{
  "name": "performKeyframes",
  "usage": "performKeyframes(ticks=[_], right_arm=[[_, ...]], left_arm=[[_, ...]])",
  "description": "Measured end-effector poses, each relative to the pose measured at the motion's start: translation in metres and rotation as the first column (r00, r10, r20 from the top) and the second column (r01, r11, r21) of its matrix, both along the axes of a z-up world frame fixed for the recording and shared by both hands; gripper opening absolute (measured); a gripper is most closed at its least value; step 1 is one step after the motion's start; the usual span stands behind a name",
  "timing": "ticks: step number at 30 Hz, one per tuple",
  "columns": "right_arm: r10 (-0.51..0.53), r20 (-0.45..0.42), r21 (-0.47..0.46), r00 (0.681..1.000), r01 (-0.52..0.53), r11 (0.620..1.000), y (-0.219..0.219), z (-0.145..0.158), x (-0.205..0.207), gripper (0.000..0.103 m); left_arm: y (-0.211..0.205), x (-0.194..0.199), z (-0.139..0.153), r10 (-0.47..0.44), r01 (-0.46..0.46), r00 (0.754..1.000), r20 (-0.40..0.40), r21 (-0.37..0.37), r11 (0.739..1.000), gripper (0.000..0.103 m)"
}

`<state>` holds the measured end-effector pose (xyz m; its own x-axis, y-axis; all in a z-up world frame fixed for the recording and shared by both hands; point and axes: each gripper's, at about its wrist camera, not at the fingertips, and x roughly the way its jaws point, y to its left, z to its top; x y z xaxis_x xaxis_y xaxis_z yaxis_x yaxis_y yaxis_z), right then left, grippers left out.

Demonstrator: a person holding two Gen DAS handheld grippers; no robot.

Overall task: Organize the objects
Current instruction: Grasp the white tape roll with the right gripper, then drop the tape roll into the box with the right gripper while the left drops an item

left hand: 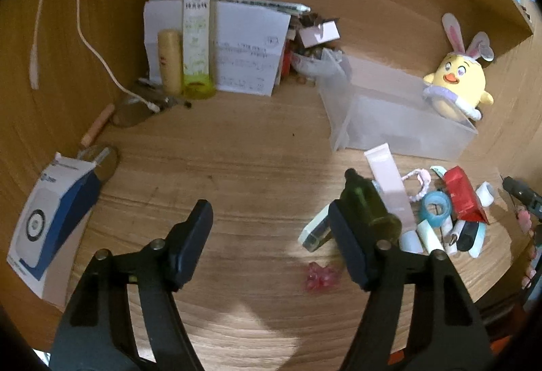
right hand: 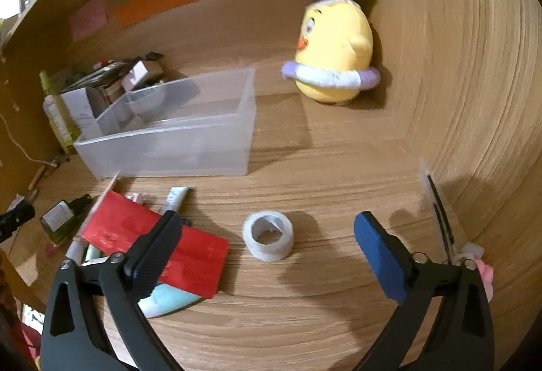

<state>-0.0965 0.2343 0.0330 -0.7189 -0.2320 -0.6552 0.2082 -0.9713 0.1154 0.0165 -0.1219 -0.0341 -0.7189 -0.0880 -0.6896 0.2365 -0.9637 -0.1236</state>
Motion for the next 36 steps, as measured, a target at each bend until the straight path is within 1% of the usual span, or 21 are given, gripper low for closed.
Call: performKeyframes(ticks=[3, 5, 8, 10, 12, 13, 15, 16, 17, 18, 19, 20, 21, 22, 23, 28, 31, 36], right_arm=[[-0.009, 0.037, -0.014, 0.999, 0.009, 1.0, 0.004, -0.008, -0.006, 0.086], [-0.008, 0.065, -0.031, 0.998, 0.01, 0.999, 0.007, -0.012, -0.011, 0.084], [-0.008, 0.095, -0.047, 0.995, 0.013, 0.999, 0.008, -0.019, -0.016, 0.083], [-0.007, 0.112, -0.042, 0.994, 0.012, 0.999, 0.007, -0.023, -0.02, 0.076], [-0.005, 0.128, -0.032, 0.992, 0.009, 0.999, 0.005, -0.028, -0.024, 0.066], [-0.003, 0.134, -0.031, 0.991, 0.007, 0.999, 0.004, -0.029, -0.025, 0.063], [-0.001, 0.139, -0.03, 0.99, 0.005, 1.0, 0.003, -0.032, -0.027, 0.055], [0.001, 0.139, -0.031, 0.99, 0.004, 1.0, 0.002, -0.033, -0.028, 0.053], [0.003, 0.14, -0.032, 0.99, 0.002, 0.999, 0.002, -0.033, -0.029, 0.047], [0.007, 0.143, -0.033, 0.99, -0.003, 0.999, 0.001, -0.034, -0.03, 0.041], [0.012, 0.145, -0.034, 0.989, -0.007, 0.999, 0.0, -0.035, -0.031, 0.038], [0.012, 0.141, -0.032, 0.99, -0.007, 0.999, -0.001, -0.035, -0.031, 0.037], [0.009, 0.134, -0.026, 0.991, -0.005, 1.0, -0.001, -0.035, -0.03, 0.037], [0.007, 0.129, -0.022, 0.992, -0.005, 1.0, -0.001, -0.034, -0.03, 0.037], [0.008, 0.122, -0.02, 0.992, -0.005, 1.0, -0.001, -0.033, -0.029, 0.037], [0.014, 0.082, -0.033, 0.997, -0.012, 0.999, -0.001, -0.021, -0.028, 0.037], [0.029, 0.052, -0.046, 0.998, -0.027, 0.999, -0.003, -0.011, -0.029, 0.037], [0.064, -0.011, -0.056, 0.998, -0.065, 0.996, -0.012, 0.01, -0.031, 0.037]], left_arm=[[0.004, -0.002, -0.006, -0.038, 0.038, 0.999, 0.017, 0.016, 0.999, 0.071], [0.005, -0.005, -0.011, -0.071, 0.07, 0.997, 0.029, 0.039, 0.997, 0.071], [0.007, -0.009, -0.017, -0.081, 0.078, 0.996, 0.048, 0.052, 0.996, 0.071], [0.005, -0.016, -0.023, -0.083, 0.078, 0.994, 0.066, 0.071, 0.994, 0.071], [0.004, -0.022, -0.027, -0.086, 0.079, 0.993, 0.075, 0.09, 0.993, 0.069], [0.004, -0.024, -0.028, -0.086, 0.079, 0.993, 0.077, 0.092, 0.993, 0.067], [0.006, -0.027, -0.027, -0.095, 0.088, 0.993, 0.069, 0.091, 0.992, 0.063], [0.007, -0.029, -0.027, -0.105, 0.098, 0.992, 0.066, 0.098, 0.99, 0.057], [0.007, -0.031, -0.027, -0.11, 0.103, 0.992, 0.066, 0.099, 0.99, 0.052], [0.009, -0.033, -0.028, -0.116, 0.109, 0.991, 0.068, 0.096, 0.989, 0.049], [0.011, -0.035, -0.028, -0.117, 0.111, 0.991, 0.067, 0.086, 0.99, 0.044], [0.012, -0.037, -0.029, -0.119, 0.114, 0.991, 0.067, 0.077, 0.99, 0.037], [0.013, -0.038, -0.029, -0.122, 0.117, 0.99, 0.068, 0.073, 0.99, 0.032], [0.014, -0.04, -0.03, -0.124, 0.119, 0.99, 0.069, 0.071, 0.99, 0.022], [0.014, -0.041, -0.03, -0.124, 0.119, 0.99, 0.07, 0.07, 0.99, 0.016], [0.013, -0.042, -0.025, -0.104, 0.101, 0.993, 0.057, 0.054, 0.993, 0.016], [0.012, -0.044, -0.012, -0.096, 0.095, 0.995, 0.023, 0.05, 0.994, 0.016], [0.017, -0.049, 0.017, -0.101, 0.102, 0.994, -0.041, 0.005, 0.995, 0.016]])
